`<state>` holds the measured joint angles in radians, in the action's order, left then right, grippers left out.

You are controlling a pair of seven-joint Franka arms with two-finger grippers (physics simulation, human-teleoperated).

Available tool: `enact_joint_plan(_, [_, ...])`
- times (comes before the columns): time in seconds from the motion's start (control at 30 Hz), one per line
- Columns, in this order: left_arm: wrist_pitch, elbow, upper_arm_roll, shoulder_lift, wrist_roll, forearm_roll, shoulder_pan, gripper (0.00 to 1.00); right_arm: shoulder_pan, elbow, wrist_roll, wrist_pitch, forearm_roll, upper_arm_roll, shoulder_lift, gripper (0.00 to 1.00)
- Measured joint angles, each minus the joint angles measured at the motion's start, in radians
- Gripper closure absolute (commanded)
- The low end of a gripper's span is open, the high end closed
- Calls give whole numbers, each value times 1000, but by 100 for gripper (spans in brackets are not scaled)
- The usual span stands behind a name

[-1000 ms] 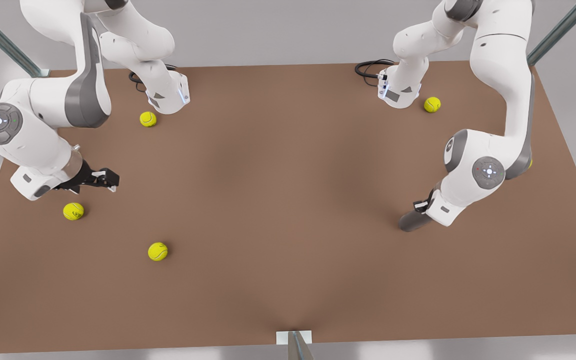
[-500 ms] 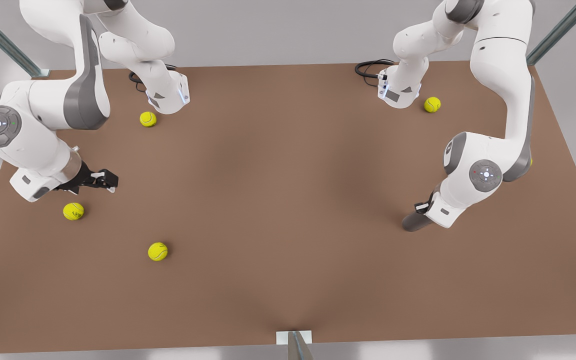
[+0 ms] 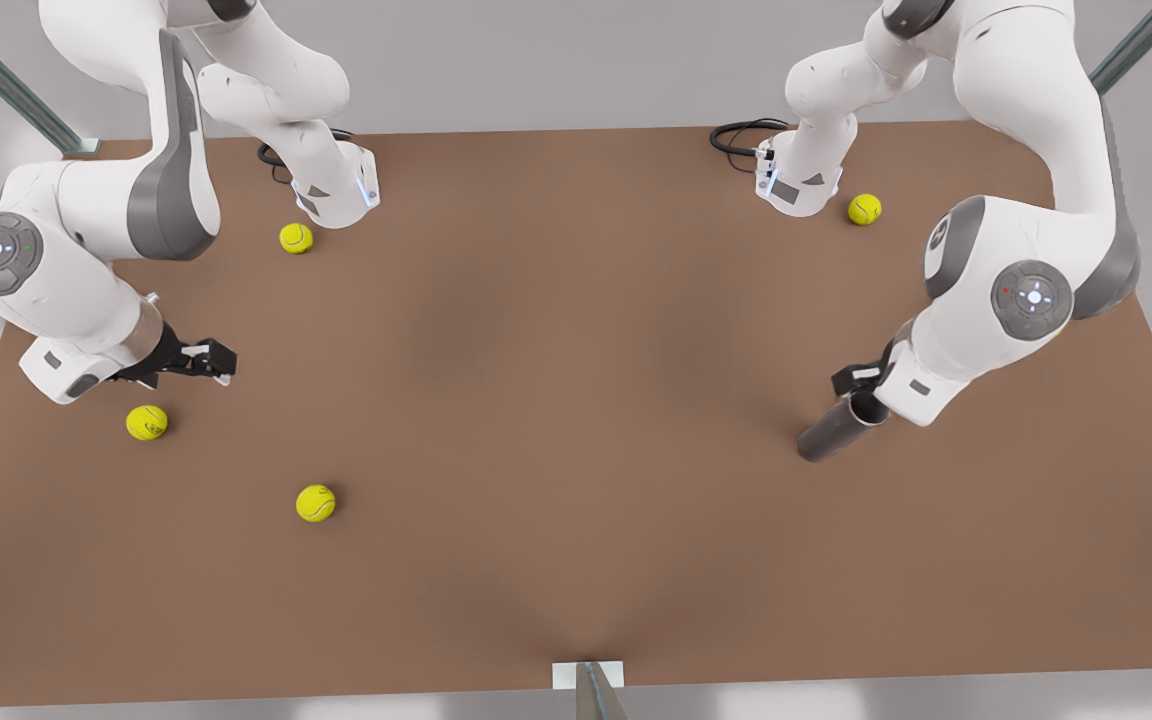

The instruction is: Put the tennis tube upright

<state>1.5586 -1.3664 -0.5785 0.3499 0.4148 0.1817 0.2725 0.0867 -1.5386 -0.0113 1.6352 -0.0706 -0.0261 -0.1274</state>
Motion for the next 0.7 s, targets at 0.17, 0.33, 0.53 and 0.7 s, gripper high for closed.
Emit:
enact_joint_plan(0.17, [-146, -17, 471, -157, -276, -39, -244, 0, 0, 0, 0, 0, 0, 0, 0, 0])
enact_joint_plan(0.33, [11, -286, 468, -351, -282, -154, -424, 0, -2, 4, -4, 1, -1, 0, -1, 0])
enact_joint_plan(0.53, [-44, -268, 449, -357, -275, -185, -670, 0, -56, 15, -2, 23, -11, -6, -21, 0])
enact_joint_plan(0.7, [22, -199, 443, -237, -287, -147, -635, 0, -65, 17, 0, 23, -3, -8, -25, 0])
